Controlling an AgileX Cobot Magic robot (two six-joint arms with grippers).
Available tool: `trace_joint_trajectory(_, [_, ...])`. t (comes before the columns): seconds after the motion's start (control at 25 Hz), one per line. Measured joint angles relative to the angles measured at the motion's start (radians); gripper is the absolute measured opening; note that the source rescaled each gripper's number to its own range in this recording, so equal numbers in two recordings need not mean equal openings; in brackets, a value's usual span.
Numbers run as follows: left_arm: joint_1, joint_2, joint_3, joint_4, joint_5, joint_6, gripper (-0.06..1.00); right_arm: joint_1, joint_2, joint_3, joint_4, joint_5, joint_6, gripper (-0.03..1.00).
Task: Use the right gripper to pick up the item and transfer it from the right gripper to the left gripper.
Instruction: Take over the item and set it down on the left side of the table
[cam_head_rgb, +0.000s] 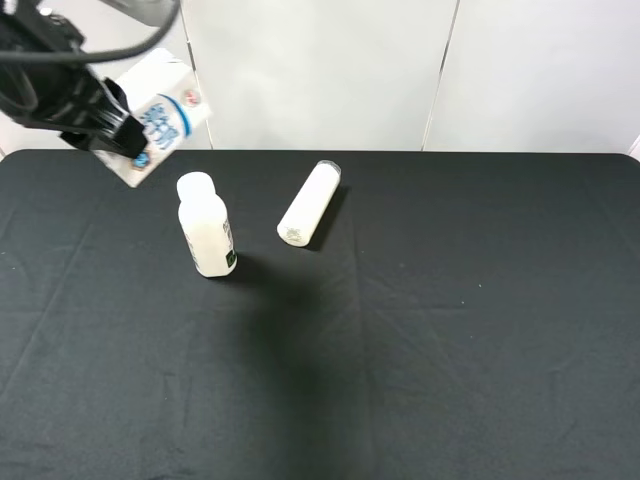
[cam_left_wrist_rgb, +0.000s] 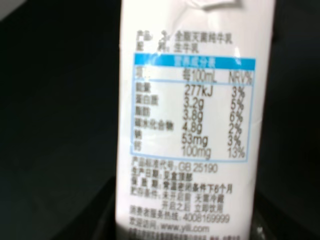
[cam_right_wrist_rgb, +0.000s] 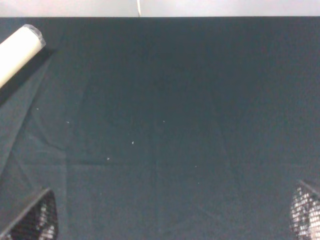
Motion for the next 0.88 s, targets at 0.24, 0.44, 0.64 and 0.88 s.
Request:
trace_joint_trajectory(0.24, [0.128, 0.0, 0.0, 0.005, 0.026, -0.014, 0.0, 0.0, 0.0, 0.0, 0.0, 0.0, 0.0, 1.0])
trace_joint_trajectory(0.44, [0.21, 0.0, 0.0, 0.005, 0.027, -0.035, 0.0, 0.0, 0.0, 0.0, 0.0, 0.0, 0.0, 1.0])
trace_joint_trajectory(0.64, [0.268, 0.0, 0.0, 0.006, 0.027, -0.048, 0.0, 0.0, 0.0, 0.0, 0.0, 0.0, 0.0, 1.0])
trace_joint_trajectory(0.88, [0.294, 0.0, 0.01, 0.007, 0.021, -0.051, 0.0, 0.0, 0.0, 0.0, 0.0, 0.0, 0.0, 1.0])
